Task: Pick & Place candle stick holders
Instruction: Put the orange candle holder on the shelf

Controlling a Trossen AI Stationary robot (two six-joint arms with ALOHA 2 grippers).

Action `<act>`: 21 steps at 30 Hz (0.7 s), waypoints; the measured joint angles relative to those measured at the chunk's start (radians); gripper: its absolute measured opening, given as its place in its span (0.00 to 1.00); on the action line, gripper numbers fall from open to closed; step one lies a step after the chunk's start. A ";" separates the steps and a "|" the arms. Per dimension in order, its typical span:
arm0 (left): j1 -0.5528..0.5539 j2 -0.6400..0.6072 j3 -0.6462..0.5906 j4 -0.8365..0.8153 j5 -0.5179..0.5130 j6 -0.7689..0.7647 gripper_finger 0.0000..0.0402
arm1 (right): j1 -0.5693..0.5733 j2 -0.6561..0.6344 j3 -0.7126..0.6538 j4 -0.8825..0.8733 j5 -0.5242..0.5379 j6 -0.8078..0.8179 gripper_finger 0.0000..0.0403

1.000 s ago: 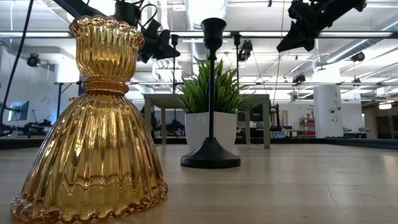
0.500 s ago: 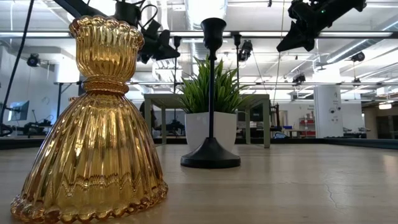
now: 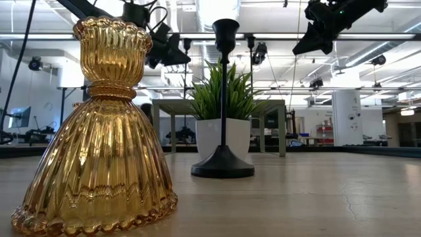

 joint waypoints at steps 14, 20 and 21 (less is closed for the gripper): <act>0.002 -0.122 0.000 -0.190 0.000 0.024 0.51 | 0.000 0.000 0.000 0.000 0.000 0.000 0.13; 0.002 -0.241 0.000 -0.371 0.000 0.026 0.57 | 0.000 0.000 0.000 -0.001 0.000 0.000 0.13; 0.002 -0.265 0.000 -0.403 0.000 0.026 0.58 | 0.000 0.000 0.000 -0.001 0.000 0.000 0.13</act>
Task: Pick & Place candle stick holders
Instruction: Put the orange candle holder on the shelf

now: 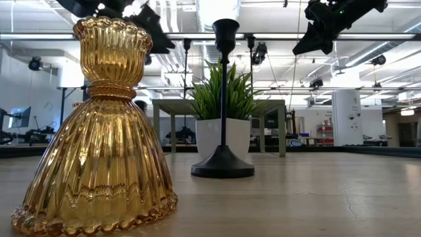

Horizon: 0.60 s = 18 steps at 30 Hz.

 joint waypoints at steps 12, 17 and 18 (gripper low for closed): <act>-0.030 -0.245 0.000 -0.395 0.085 -0.004 0.60 | 0.000 0.000 0.000 0.000 0.000 0.019 0.13; -0.101 -0.303 0.000 -0.532 0.109 -0.022 0.60 | 0.000 0.000 0.001 0.000 0.000 0.027 0.13; -0.123 -0.310 0.000 -0.560 0.108 -0.030 0.60 | 0.000 0.000 0.001 0.000 0.000 0.029 0.13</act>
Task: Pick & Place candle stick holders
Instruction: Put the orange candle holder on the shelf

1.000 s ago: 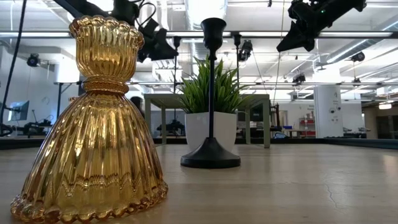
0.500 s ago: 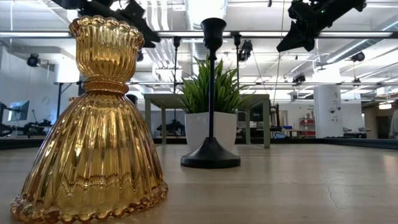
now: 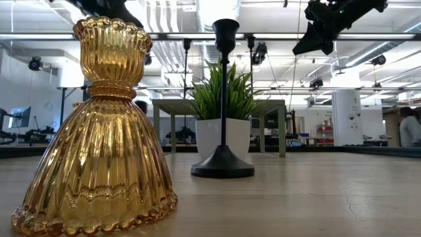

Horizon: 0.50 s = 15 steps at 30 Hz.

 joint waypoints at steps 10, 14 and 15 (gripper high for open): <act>-0.315 0.013 -0.002 -0.280 -0.034 -0.020 0.60 | 0.000 -0.001 0.000 0.000 0.000 0.016 0.13; -0.438 0.041 -0.003 -0.337 -0.155 -0.086 0.59 | 0.000 -0.001 0.001 0.000 0.000 0.016 0.13; -0.463 0.050 -0.004 -0.350 -0.178 -0.110 0.59 | 0.000 -0.001 0.001 0.000 0.000 0.019 0.13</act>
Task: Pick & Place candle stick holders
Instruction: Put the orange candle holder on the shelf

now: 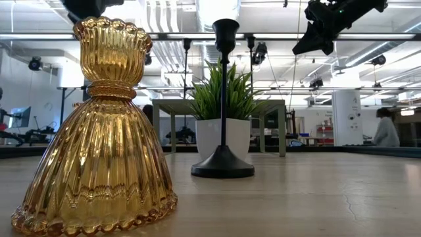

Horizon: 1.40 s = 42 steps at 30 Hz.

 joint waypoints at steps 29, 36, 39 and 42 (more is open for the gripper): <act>-0.293 0.063 -0.582 0.504 0.004 -0.480 0.59 | 0.000 -0.001 0.000 0.000 0.000 -0.004 0.13; -0.294 0.066 -0.624 0.642 -0.070 -0.429 0.59 | 0.000 -0.002 0.000 0.000 0.000 -0.004 0.13; -0.294 0.066 -0.648 0.745 -0.078 -0.402 0.59 | 0.000 -0.002 0.000 0.000 0.000 -0.007 0.13; -0.294 0.066 -0.676 0.824 -0.080 -0.394 0.59 | 0.000 -0.002 0.000 0.000 0.000 -0.007 0.13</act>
